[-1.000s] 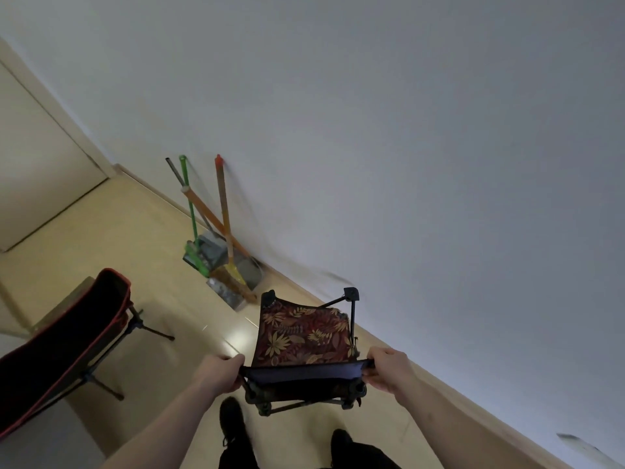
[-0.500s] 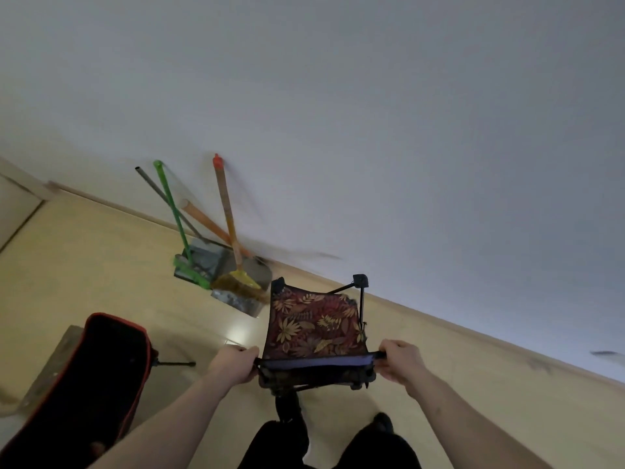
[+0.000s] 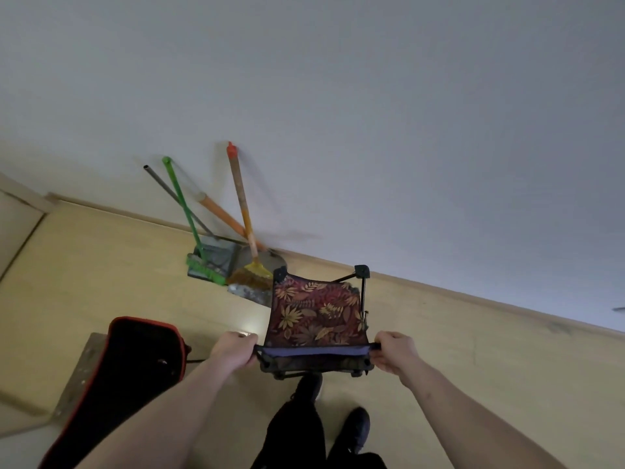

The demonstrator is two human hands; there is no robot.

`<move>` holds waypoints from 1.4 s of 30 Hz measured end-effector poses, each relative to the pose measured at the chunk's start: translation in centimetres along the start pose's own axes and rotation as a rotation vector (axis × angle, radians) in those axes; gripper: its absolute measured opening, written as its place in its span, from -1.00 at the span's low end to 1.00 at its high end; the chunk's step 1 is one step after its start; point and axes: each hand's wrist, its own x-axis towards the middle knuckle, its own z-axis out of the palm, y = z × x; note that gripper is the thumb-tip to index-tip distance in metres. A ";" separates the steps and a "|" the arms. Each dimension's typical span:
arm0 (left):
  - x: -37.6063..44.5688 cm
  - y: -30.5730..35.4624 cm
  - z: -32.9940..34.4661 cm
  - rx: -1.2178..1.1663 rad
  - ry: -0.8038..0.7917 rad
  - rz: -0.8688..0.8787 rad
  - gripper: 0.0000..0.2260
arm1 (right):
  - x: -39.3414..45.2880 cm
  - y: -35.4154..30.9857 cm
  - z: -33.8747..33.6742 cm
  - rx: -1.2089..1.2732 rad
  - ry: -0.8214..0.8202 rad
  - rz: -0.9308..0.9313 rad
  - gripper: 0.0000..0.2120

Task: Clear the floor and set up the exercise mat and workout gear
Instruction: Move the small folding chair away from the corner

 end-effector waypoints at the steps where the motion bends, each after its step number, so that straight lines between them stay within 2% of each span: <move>1: 0.7 -0.7 -0.2 -0.002 -0.010 -0.004 -0.59 | -0.1 0.3 0.6 -0.002 -0.003 0.005 -0.92; 9: 6.5 -2.4 -1.6 -0.074 -0.083 -0.066 -0.84 | 2.1 1.3 5.2 0.020 0.000 0.050 -0.92; 15: 11.1 -4.6 -2.4 -0.070 -0.157 -0.122 -0.87 | 4.6 2.0 9.6 0.016 -0.010 0.083 -0.93; 19: 14.3 -6.4 -2.8 -0.088 -0.152 -0.156 -0.89 | 6.4 3.7 12.8 0.021 -0.007 0.118 -0.94; 24: 17.2 -8.3 -2.8 -0.100 -0.097 -0.173 -0.90 | 8.6 5.7 15.6 0.055 0.022 0.161 -0.57; 27: 18.9 -9.4 -2.8 -0.118 -0.073 -0.183 -0.88 | 9.7 6.2 17.4 0.094 0.031 0.171 -0.56; 31: 20.1 -9.8 -2.7 -0.107 -0.067 -0.167 -0.70 | 10.6 6.5 18.7 0.066 0.021 0.178 -0.57; 34: 20.5 -9.7 -2.3 -0.063 -0.042 -0.149 -0.62 | 10.9 6.9 19.4 0.016 0.022 0.170 -0.66; 39: 21.7 -10.2 -1.5 -0.063 -0.040 -0.192 -0.69 | 11.0 8.5 20.1 -0.166 -0.029 0.131 -0.67; 42: 20.9 -10.2 -1.4 -0.039 -0.111 -0.219 -0.65 | 10.0 9.2 20.1 -0.265 -0.059 0.088 -0.62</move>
